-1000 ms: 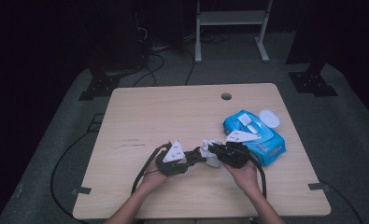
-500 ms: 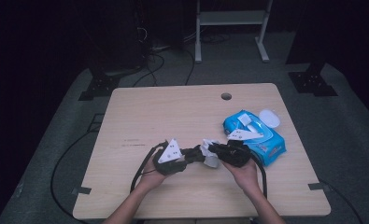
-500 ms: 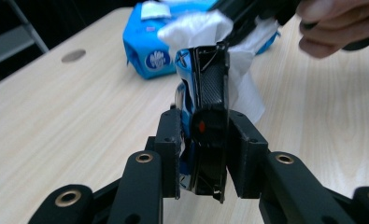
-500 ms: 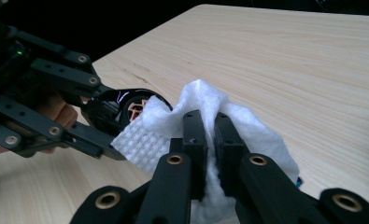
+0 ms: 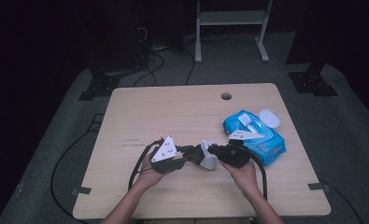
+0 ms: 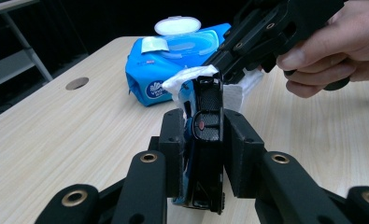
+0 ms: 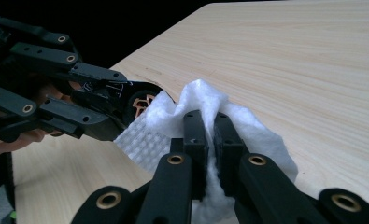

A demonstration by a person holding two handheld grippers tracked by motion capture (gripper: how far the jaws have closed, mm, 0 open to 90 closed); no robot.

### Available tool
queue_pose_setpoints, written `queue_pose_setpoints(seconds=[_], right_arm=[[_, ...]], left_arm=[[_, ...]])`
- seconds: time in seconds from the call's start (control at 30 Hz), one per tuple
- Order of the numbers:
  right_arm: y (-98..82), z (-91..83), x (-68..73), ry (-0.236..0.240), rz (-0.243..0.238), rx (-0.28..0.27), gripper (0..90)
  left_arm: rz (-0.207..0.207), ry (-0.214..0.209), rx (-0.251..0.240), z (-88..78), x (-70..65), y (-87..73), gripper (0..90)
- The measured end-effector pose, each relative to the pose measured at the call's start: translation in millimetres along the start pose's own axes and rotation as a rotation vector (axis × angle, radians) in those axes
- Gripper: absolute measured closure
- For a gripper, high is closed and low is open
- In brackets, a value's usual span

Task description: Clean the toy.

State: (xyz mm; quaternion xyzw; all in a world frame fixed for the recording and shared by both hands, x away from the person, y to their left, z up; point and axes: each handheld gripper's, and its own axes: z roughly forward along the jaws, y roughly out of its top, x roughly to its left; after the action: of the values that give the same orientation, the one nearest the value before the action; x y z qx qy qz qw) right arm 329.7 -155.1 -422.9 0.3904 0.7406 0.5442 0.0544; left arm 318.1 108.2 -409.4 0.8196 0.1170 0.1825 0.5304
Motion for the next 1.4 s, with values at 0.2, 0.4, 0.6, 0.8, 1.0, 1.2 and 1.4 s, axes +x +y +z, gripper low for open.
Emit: queue_pose_setpoints(seconds=[0.2,0.4,0.6,0.8,1.0,1.2,1.4], right_arm=[[-1.0,0.2,-0.6,0.019,0.021,-0.001,85.9],[-3.0,1.7,-0.2,0.046,0.039,0.006,86.1],[-3.6,3.8,-2.4,0.034,0.037,0.007,86.0],[-4.9,6.9,-4.1,0.036,0.040,0.020,86.0],[-5.0,11.9,-4.5,0.041,0.037,0.032,86.0],[-4.2,15.0,-5.1,0.052,0.033,0.041,85.9],[-4.3,16.4,-6.3,0.059,0.043,0.043,85.8]], left_arm=[[-0.011,-0.011,-0.013,-1.7,1.0,3.0,70.9],[-0.003,-0.027,-0.031,2.3,-2.6,9.9,71.8],[-0.025,-0.036,-0.038,6.2,0.7,9.3,71.6],[-0.081,-0.049,-0.044,12.6,4.6,3.9,68.5],[-0.154,-0.055,-0.059,15.0,9.0,1.3,67.0],[-0.207,-0.071,-0.065,17.0,13.6,-4.0,63.6],[-0.255,-0.054,-0.072,15.6,17.8,-10.2,59.0]])
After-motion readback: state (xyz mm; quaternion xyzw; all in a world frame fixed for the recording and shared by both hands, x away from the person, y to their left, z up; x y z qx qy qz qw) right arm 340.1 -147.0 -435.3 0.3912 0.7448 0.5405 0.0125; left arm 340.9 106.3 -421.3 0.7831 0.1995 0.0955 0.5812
